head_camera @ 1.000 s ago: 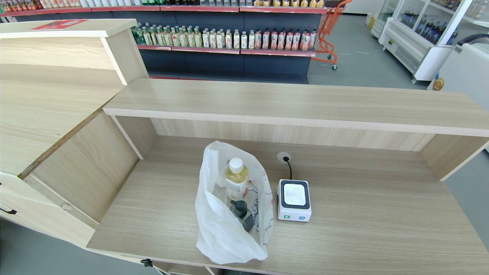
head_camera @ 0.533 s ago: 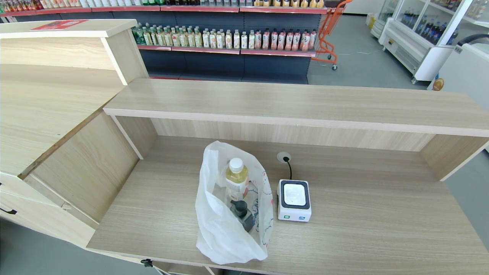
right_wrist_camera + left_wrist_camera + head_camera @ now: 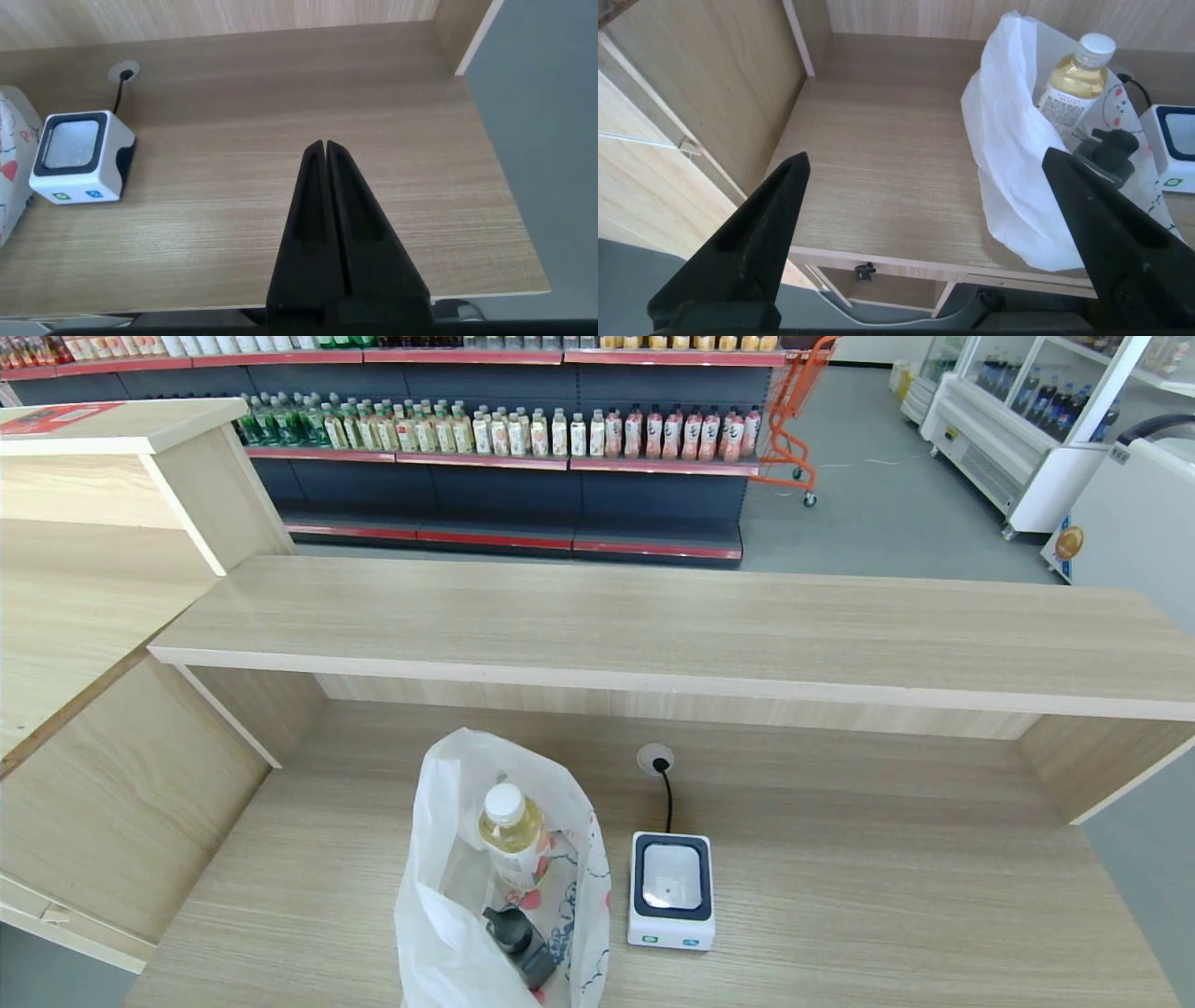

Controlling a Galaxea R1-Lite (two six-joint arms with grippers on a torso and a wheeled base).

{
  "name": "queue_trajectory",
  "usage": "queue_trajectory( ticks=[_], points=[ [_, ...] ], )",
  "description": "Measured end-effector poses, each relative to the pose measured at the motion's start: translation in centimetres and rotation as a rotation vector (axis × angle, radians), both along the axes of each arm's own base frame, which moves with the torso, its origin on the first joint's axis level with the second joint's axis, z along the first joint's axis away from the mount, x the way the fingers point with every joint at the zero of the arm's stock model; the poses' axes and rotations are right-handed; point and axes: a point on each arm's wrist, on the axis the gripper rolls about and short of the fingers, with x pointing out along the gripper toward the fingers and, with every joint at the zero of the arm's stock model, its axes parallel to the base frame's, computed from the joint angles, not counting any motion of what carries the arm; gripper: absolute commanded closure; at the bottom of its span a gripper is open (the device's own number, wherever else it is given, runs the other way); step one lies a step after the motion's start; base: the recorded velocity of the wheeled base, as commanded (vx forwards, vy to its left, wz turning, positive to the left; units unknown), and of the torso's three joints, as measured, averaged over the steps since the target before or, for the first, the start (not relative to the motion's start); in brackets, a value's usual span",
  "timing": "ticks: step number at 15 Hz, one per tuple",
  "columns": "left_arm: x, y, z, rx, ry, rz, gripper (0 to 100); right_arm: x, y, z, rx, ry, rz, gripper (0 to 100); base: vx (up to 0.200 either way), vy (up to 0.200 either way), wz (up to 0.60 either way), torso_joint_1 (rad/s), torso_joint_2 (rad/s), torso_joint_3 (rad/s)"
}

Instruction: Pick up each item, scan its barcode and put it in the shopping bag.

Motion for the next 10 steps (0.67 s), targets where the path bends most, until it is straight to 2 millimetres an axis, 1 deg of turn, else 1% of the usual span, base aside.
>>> queue_trajectory(
  ticks=[10],
  points=[
    [-0.03,0.0,-0.01,-0.001,-0.005,0.001,0,0.0,0.0,0.0,0.0,0.001,0.0,100,0.0,0.0,0.0,0.0,0.0,0.0]
  ],
)
